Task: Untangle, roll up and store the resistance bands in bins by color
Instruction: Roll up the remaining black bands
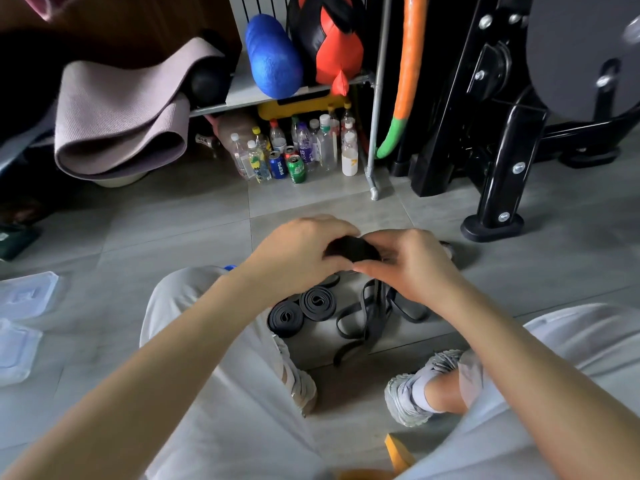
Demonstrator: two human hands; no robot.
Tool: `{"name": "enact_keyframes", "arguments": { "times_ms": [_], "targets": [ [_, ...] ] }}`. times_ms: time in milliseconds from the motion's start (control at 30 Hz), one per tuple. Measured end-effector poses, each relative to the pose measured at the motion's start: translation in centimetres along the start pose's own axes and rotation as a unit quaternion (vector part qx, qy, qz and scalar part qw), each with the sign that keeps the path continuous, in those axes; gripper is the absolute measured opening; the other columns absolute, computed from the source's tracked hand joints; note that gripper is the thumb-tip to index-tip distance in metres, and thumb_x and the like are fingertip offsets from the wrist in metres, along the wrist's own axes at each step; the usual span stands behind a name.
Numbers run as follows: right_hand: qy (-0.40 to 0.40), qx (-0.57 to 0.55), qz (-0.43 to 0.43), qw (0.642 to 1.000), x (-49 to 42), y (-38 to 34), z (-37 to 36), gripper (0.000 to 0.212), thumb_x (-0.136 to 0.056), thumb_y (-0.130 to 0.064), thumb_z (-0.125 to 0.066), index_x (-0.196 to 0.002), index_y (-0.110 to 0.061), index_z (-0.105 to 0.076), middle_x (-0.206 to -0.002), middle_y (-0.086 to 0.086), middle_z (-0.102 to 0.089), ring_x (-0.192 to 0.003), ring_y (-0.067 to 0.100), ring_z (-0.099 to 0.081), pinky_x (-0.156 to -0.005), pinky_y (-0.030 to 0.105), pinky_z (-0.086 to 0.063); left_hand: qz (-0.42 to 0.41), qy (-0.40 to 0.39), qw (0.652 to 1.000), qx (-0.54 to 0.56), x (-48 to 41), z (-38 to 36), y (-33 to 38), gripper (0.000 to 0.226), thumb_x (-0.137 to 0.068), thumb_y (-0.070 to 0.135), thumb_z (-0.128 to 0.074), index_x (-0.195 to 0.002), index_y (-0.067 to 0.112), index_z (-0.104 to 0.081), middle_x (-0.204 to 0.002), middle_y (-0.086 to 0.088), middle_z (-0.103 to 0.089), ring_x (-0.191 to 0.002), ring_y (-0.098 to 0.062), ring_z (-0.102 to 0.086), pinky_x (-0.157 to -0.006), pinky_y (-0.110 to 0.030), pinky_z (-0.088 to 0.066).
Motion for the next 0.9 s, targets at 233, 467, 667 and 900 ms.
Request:
{"name": "enact_keyframes", "arguments": {
  "times_ms": [233, 467, 667, 900],
  "targets": [
    [0.068, -0.109, -0.021, 0.992, 1.2, 0.4, 0.7, 0.026, -0.072, -0.023, -0.079, -0.089, -0.040, -0.069, -0.074, -0.035, -0.065, -0.083, -0.007, -0.065, -0.084, 0.024, -0.052, -0.004, 0.061, 0.993, 0.100, -0.7, 1.6, 0.3, 0.024, -0.078, 0.009, -0.071, -0.098, 0.022, -0.071, -0.085, 0.016, -0.065, -0.085, 0.000, -0.056, -0.077, -0.014, -0.044],
    [0.125, -0.203, -0.036, 0.971, 1.3, 0.7, 1.8, 0.033, -0.074, -0.015, -0.077, -0.089, -0.042, -0.066, -0.083, -0.027, -0.070, -0.085, 0.001, -0.068, -0.084, 0.023, -0.053, 0.105, 0.145, 0.878, 0.445, -0.4, 0.4, -0.4, 0.037, -0.080, -0.004, -0.065, -0.089, 0.031, -0.066, -0.076, 0.016, -0.071, -0.077, -0.003, -0.066, -0.071, -0.024, -0.054],
    [0.136, -0.265, -0.047, 0.954, 1.5, 1.2, 1.7, 0.030, -0.076, -0.007, -0.075, -0.088, -0.033, -0.067, -0.078, -0.024, -0.071, -0.081, -0.002, -0.068, -0.072, 0.011, -0.049, 0.178, 0.119, 0.710, 0.671, 0.4, -2.8, -0.1, 0.023, -0.079, 0.006, -0.061, -0.101, 0.013, -0.064, -0.088, -0.001, -0.072, -0.083, -0.015, -0.069, -0.072, -0.024, -0.057],
    [0.050, -0.100, -0.037, 0.993, 0.8, 1.1, 1.5, 0.019, -0.076, -0.019, -0.076, -0.093, -0.026, -0.072, -0.083, -0.012, -0.073, -0.079, 0.003, -0.068, -0.077, 0.031, -0.056, 0.016, 0.029, 0.997, 0.064, -0.6, 0.3, 1.2, 0.037, -0.083, 0.020, -0.068, -0.118, 0.027, -0.059, -0.106, 0.016, -0.056, -0.096, -0.004, -0.054, -0.078, -0.017, -0.042]
  ]
}}
Point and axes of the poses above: each hand's wrist, its own x-axis away from the middle knuckle, its own z-axis out of the back of the hand, y = z × x, the point moved 4 cm from there along -x, towards the middle knuckle
